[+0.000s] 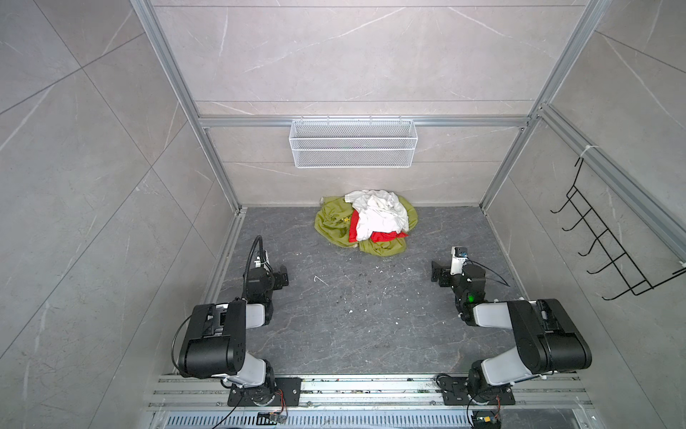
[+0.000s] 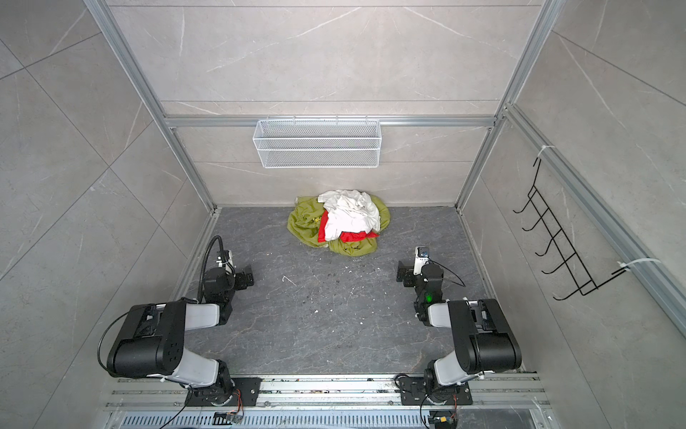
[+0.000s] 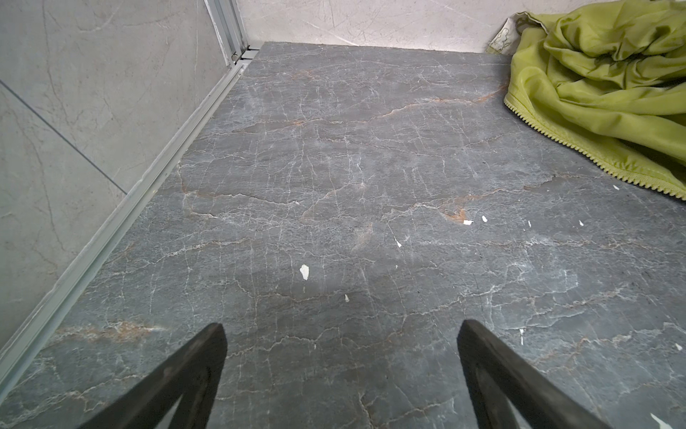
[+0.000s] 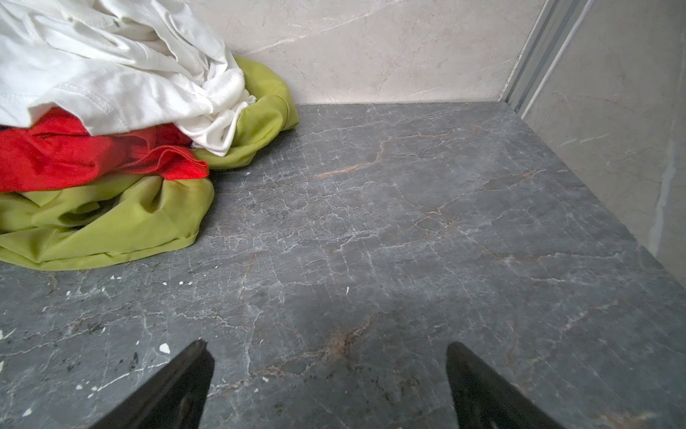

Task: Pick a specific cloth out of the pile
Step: 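Raise both grippers from rest and start toward the cloth pile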

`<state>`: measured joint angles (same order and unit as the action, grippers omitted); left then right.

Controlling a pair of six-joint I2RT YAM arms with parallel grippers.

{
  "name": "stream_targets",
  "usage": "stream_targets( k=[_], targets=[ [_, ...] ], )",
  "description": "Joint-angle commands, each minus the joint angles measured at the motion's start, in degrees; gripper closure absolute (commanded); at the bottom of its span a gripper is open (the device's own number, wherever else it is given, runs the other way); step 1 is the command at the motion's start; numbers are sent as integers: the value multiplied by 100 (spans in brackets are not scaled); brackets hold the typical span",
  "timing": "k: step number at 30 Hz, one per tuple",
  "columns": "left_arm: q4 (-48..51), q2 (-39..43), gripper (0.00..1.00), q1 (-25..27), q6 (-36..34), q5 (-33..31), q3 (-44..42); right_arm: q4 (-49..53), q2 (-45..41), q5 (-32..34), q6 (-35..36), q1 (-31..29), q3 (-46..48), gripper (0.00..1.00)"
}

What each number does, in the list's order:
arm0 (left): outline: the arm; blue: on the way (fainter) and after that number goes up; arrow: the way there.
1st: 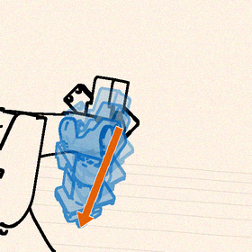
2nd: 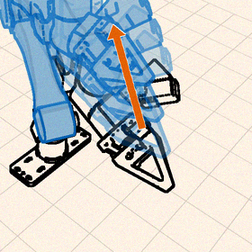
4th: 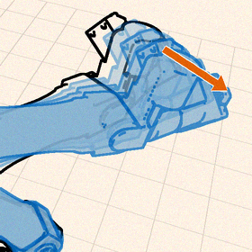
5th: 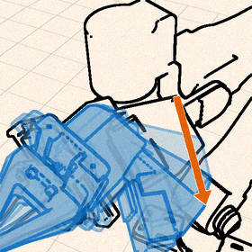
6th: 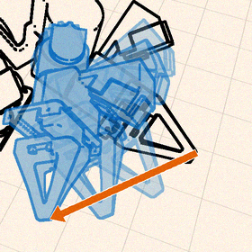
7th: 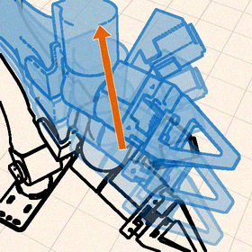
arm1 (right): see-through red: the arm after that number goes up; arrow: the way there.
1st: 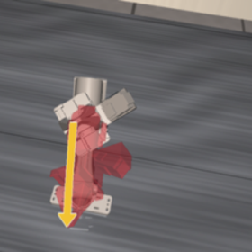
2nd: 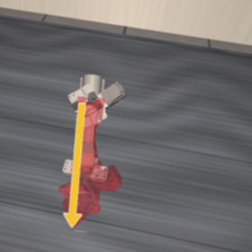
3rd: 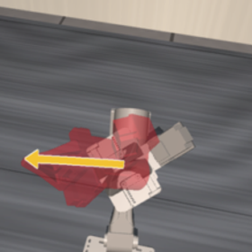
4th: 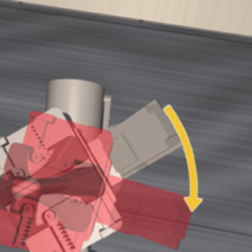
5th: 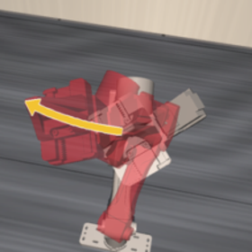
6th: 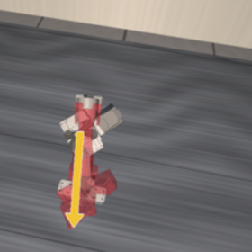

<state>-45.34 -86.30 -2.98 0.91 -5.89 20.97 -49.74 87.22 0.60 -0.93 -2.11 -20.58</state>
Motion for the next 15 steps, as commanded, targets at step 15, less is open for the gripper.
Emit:
stream_targets(
  k=[15],
  targets=[
    [1541, 867, 0, 488, 66, -1644, 641, 1648, -1031, 523, 187, -398, -584, 0]
  ],
)
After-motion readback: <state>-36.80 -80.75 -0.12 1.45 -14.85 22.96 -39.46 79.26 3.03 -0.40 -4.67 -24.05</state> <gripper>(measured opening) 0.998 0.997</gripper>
